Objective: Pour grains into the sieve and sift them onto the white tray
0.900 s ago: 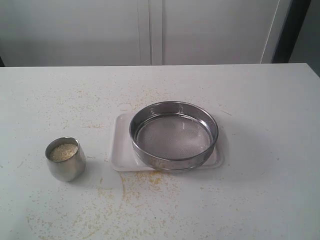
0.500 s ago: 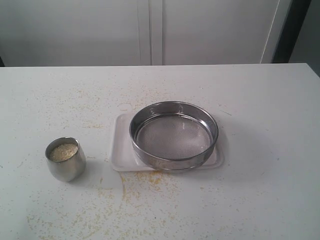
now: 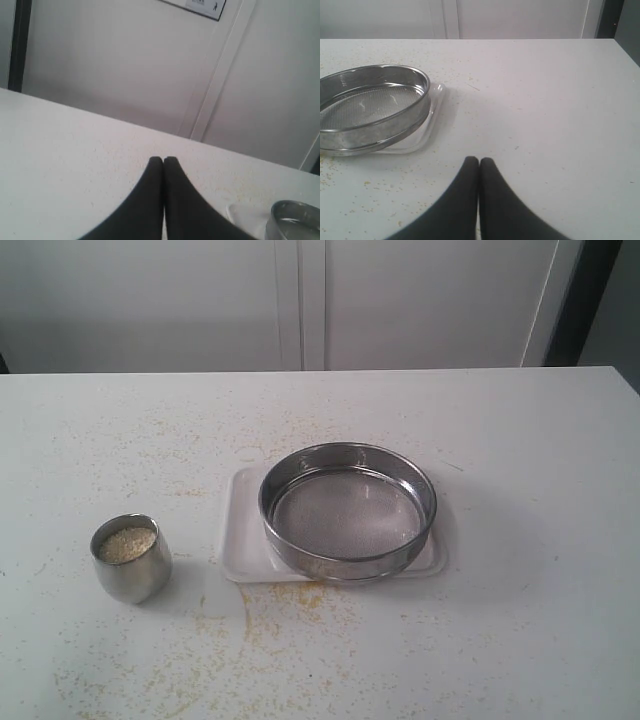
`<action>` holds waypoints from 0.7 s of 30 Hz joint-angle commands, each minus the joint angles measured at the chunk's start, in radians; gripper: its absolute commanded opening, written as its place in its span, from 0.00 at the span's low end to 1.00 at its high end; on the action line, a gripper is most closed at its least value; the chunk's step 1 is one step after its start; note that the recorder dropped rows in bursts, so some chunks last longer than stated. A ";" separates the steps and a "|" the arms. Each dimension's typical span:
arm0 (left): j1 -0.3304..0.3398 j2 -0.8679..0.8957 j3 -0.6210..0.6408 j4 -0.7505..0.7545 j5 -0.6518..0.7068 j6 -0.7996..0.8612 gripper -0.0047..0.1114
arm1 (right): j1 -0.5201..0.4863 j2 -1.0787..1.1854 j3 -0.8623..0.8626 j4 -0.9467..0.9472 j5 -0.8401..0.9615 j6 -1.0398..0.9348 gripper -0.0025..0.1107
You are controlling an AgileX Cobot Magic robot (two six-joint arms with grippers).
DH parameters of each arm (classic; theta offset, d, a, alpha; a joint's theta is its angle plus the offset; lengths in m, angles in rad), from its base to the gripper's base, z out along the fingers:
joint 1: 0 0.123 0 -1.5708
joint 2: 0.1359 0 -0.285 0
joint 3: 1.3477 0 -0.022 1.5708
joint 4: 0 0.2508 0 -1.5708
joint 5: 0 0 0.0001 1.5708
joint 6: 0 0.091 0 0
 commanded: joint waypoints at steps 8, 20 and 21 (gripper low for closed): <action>-0.001 0.217 -0.164 0.054 -0.032 0.097 0.04 | 0.003 -0.007 0.005 0.000 -0.004 0.006 0.02; -0.001 0.701 -0.195 0.633 -0.520 -0.360 0.04 | 0.003 -0.007 0.005 0.000 -0.004 0.006 0.02; -0.001 0.729 -0.195 0.646 -0.533 -0.372 0.04 | 0.003 -0.007 0.005 0.000 -0.004 0.006 0.02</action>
